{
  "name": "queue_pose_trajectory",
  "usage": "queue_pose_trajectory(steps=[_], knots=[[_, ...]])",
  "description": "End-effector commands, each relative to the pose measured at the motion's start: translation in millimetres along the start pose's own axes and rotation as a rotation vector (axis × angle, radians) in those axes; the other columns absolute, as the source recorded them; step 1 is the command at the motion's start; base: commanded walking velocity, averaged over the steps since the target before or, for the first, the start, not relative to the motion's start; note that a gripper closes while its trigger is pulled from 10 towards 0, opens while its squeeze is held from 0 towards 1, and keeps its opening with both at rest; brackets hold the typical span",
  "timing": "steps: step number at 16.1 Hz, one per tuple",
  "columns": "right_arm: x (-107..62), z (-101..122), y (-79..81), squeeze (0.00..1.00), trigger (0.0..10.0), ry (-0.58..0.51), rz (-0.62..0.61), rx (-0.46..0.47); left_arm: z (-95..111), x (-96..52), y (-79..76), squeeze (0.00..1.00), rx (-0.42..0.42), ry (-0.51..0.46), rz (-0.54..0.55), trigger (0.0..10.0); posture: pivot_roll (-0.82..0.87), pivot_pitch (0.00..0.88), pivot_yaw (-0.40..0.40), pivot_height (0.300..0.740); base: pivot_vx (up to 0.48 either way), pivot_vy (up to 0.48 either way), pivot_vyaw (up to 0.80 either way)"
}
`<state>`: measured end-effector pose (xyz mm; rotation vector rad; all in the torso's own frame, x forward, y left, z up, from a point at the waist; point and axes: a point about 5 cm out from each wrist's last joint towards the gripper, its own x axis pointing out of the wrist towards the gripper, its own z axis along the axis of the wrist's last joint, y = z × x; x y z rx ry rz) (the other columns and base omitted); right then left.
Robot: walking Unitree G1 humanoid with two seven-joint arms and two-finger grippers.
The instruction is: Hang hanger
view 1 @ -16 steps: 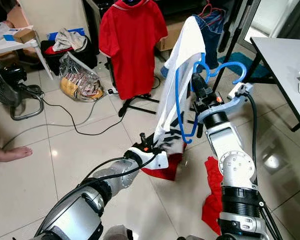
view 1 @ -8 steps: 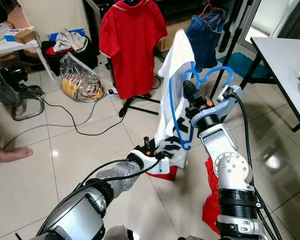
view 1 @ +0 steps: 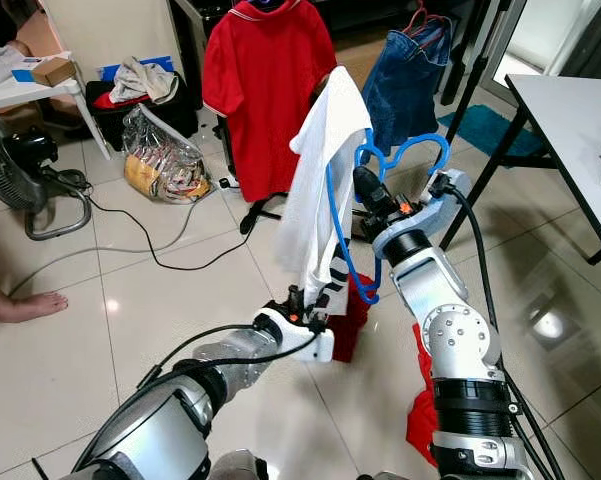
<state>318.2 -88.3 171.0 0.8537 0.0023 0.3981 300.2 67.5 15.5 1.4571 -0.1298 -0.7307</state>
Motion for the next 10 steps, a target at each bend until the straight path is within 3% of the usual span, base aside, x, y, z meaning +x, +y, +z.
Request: queue_pose_trajectory(steps=[1,4,6,10], knots=[[3.3,-4,7.6,0.00,10.0,0.015,0.029,-0.015,2,2.5,2.8,0.00,0.016,-0.008,-0.016,10.0,0.07,0.032,0.054,0.740,0.000,0.000,0.00],[1.4,-15,0.7,0.00,10.0,0.069,-0.007,-0.073,9,8.3,14.8,0.00,0.027,-0.042,0.020,10.0,0.08,0.037,0.058,0.740,0.000,0.000,0.00],[1.7,-18,-9.5,0.00,10.0,0.085,-0.088,-0.085,16,10.8,16.8,0.00,0.078,-0.085,0.010,10.0,0.08,0.040,0.061,0.740,0.000,0.000,0.00],[2.6,-19,-6.7,0.00,10.0,0.092,-0.086,-0.092,25,14.2,16.9,0.00,0.076,-0.104,-0.014,10.0,0.07,0.041,0.068,0.740,0.000,0.000,0.00]])
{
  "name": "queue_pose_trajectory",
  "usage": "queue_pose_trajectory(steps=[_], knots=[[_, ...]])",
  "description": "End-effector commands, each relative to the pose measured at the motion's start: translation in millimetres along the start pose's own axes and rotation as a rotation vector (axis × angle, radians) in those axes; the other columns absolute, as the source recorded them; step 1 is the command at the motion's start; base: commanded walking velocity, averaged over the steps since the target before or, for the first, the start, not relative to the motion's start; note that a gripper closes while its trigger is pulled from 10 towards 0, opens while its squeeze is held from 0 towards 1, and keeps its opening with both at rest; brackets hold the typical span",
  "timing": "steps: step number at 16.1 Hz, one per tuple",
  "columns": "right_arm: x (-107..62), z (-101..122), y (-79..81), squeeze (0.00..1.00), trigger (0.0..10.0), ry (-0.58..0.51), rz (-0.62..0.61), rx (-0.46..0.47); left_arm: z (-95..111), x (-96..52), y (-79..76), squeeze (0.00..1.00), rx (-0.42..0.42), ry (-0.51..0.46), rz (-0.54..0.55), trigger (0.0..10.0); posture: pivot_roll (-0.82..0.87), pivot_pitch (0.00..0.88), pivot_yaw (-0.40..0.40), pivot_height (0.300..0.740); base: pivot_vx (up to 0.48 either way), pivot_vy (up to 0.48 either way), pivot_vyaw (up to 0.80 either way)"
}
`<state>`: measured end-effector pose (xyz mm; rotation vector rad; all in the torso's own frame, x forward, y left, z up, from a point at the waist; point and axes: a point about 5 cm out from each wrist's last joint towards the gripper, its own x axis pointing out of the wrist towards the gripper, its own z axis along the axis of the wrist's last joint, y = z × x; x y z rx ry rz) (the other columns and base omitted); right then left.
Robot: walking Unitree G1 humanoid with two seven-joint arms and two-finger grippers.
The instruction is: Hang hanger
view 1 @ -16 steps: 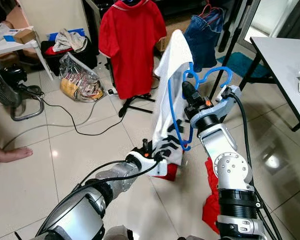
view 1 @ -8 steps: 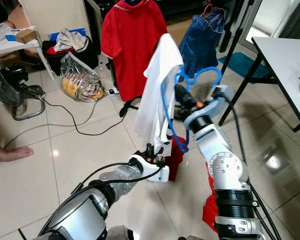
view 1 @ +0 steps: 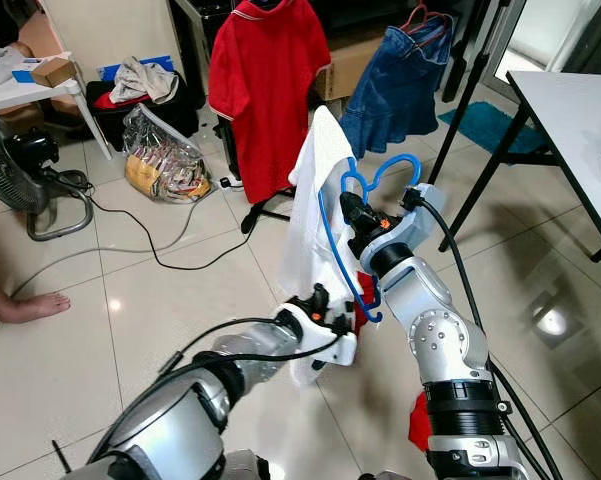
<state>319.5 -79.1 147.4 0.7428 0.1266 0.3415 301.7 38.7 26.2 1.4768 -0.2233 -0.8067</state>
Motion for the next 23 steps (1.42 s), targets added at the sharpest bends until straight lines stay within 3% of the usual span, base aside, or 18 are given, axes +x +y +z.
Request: queue_pose_trajectory(steps=[1,2,5,8,11,15,19,21,23], knots=[[0.6,5,6.0,0.00,10.0,-0.032,0.029,0.010,-2,0.5,1.4,0.00,0.016,0.000,-0.032,10.0,0.07,0.040,0.068,0.740,0.000,0.000,0.00],[-0.3,9,6.8,0.00,10.0,-0.057,0.044,0.030,-4,-1.1,-2.3,0.00,0.004,0.014,-0.051,10.0,0.07,0.040,0.068,0.740,0.000,0.000,0.00],[-5.6,19,10.6,0.00,10.0,-0.142,0.122,0.082,-16,-6.1,-4.9,0.00,-0.210,0.117,-0.015,10.0,0.07,0.039,0.068,0.740,0.000,0.000,0.00],[-10.2,23,13.4,0.00,10.0,-0.178,0.180,0.112,-25,-9.3,-3.0,0.00,-0.272,0.160,0.020,10.0,0.08,0.035,0.065,0.740,0.000,0.000,0.00],[-14.8,32,18.4,0.00,10.0,-0.234,0.242,0.157,-27,-11.8,-5.6,0.00,-0.235,0.151,0.010,10.0,0.08,0.032,0.067,0.740,0.000,0.000,0.00],[-12.4,31,25.4,0.00,10.0,-0.213,0.257,0.145,-21,-10.3,-8.3,0.00,-0.186,0.122,-0.012,10.0,0.08,0.029,0.069,0.740,0.000,0.000,0.00],[-7.9,5,8.6,0.00,10.0,-0.057,0.174,0.032,-18,-7.8,-6.4,0.00,-0.180,0.114,-0.016,10.0,0.07,0.030,0.066,0.740,0.000,0.000,0.00],[-6.5,-2,-0.4,0.00,10.0,-0.016,0.117,-0.005,-15,-5.4,-3.9,0.00,-0.164,0.102,-0.021,10.0,0.08,0.032,0.065,0.740,0.000,0.000,0.00],[-5.4,-3,1.0,0.00,10.0,-0.011,0.118,-0.016,-14,-4.5,-3.5,0.00,-0.157,0.098,-0.027,10.0,0.08,0.032,0.065,0.740,0.000,0.000,0.00]])
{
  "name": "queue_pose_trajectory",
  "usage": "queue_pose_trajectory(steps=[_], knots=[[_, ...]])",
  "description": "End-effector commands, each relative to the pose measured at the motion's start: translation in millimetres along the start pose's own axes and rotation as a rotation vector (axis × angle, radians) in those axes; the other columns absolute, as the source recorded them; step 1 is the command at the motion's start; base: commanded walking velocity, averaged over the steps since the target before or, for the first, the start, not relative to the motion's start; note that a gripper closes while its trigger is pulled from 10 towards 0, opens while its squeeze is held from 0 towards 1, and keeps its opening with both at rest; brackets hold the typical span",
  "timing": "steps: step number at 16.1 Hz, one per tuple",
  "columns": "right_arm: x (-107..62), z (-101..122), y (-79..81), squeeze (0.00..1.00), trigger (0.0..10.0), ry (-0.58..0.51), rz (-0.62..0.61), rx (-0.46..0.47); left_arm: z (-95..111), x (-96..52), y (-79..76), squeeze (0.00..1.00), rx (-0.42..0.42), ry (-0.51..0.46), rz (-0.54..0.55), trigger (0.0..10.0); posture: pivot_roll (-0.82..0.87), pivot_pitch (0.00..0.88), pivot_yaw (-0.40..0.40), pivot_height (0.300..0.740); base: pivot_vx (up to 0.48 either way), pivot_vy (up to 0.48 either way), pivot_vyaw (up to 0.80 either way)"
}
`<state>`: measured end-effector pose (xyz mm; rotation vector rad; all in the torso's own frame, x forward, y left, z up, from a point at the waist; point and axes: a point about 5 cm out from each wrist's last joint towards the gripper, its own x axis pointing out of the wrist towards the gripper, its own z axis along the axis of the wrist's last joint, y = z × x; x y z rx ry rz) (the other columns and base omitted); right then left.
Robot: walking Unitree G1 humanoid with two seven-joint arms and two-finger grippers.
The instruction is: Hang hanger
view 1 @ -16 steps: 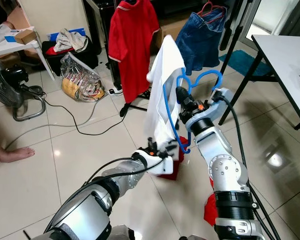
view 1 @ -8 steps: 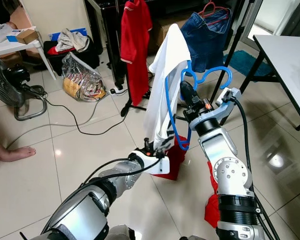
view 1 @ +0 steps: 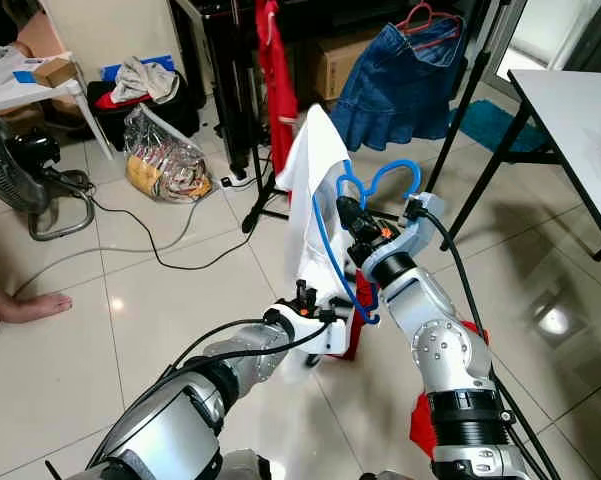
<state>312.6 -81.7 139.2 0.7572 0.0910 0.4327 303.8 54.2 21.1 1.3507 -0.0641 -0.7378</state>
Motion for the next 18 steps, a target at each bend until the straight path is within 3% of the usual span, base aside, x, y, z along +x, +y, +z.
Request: queue_pose_trajectory(steps=[1,5,7,8,13,15,18], knots=[[3.3,3,6.5,0.00,10.0,-0.007,0.021,-0.027,2,1.6,1.6,0.00,0.023,-0.006,-0.019,10.0,0.08,0.032,0.065,0.740,0.000,0.000,0.00],[4.4,6,4.9,0.00,10.0,-0.037,0.011,-0.016,4,-0.3,-7.9,0.00,0.050,-0.022,-0.066,10.0,0.07,0.028,0.070,0.740,0.000,0.000,0.00],[2.3,13,4.1,0.00,10.0,-0.096,0.023,0.023,2,-1.4,-9.6,0.00,-0.002,0.004,-0.060,10.0,0.07,0.027,0.069,0.740,0.000,0.000,0.00],[-1.0,18,3.5,0.00,10.0,-0.150,0.054,0.057,-2,-1.9,-8.1,0.00,-0.086,0.040,-0.039,10.0,0.07,0.026,0.068,0.740,0.000,0.000,0.00],[-10.5,22,3.8,0.00,10.0,-0.214,0.145,0.117,-12,-3.6,-0.3,0.00,-0.127,0.079,0.021,10.0,0.08,0.024,0.070,0.740,0.000,0.000,0.00],[-14.9,31,9.7,0.00,10.0,-0.295,0.230,0.199,-18,-5.3,2.3,0.00,-0.117,0.090,0.038,10.0,0.08,0.022,0.073,0.740,0.000,0.000,0.00],[-16.3,26,14.0,0.00,10.0,-0.265,0.290,0.146,-21,-5.6,9.0,0.00,-0.100,0.082,0.071,10.0,0.08,0.022,0.076,0.740,0.000,0.000,0.00]])
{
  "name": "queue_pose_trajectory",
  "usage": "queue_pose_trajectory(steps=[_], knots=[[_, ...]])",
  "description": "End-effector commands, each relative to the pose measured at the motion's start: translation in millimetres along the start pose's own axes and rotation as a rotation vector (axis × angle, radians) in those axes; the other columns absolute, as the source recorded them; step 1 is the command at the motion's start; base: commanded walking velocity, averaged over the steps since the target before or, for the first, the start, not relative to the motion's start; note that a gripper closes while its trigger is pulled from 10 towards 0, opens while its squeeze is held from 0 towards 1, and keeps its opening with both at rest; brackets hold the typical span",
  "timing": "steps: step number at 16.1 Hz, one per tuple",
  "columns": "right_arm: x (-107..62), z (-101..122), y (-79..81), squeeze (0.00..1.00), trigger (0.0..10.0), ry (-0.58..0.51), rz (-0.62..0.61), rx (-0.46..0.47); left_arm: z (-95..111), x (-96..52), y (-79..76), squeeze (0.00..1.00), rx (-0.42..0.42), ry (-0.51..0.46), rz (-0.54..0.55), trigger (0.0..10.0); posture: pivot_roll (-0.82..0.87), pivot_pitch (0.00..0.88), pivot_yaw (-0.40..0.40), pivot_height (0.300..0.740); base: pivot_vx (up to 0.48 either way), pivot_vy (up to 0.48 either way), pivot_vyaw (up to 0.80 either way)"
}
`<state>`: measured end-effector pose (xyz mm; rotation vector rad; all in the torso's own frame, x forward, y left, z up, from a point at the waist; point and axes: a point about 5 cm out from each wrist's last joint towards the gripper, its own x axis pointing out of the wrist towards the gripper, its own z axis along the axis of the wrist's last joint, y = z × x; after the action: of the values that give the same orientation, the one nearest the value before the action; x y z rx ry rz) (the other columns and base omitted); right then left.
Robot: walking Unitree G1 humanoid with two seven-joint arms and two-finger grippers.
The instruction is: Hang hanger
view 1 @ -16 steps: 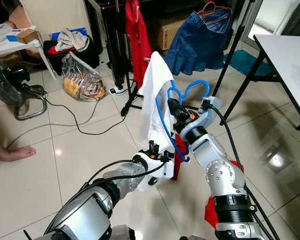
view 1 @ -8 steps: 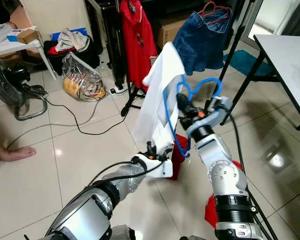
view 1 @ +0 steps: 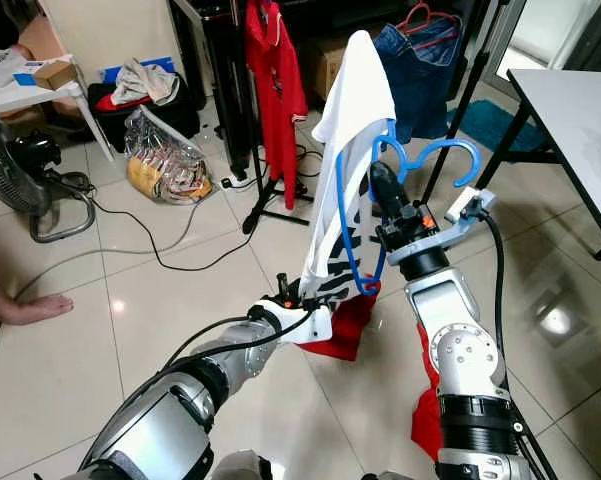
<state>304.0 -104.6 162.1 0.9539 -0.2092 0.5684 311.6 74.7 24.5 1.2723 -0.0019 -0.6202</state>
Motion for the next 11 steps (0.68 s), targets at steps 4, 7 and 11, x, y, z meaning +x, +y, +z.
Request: queue_pose_trajectory(steps=[4,7,11], knots=[[-9.2,-3,1.0,0.00,10.0,-0.057,0.048,0.085,-7,-2.1,6.4,0.00,0.027,-0.007,0.037,10.0,0.08,0.022,0.076,0.740,0.000,0.000,0.00],[-9.0,-5,8.0,0.00,10.0,-0.039,0.115,0.089,-10,-3.3,9.6,0.00,0.013,-0.005,0.069,10.0,0.09,0.027,0.075,0.740,0.000,0.000,0.00],[-16.4,-21,-7.1,0.00,10.0,0.058,0.073,-0.044,-10,-1.9,20.6,0.00,-0.088,0.001,0.143,10.0,0.09,0.023,0.071,0.740,0.000,0.000,0.00]])
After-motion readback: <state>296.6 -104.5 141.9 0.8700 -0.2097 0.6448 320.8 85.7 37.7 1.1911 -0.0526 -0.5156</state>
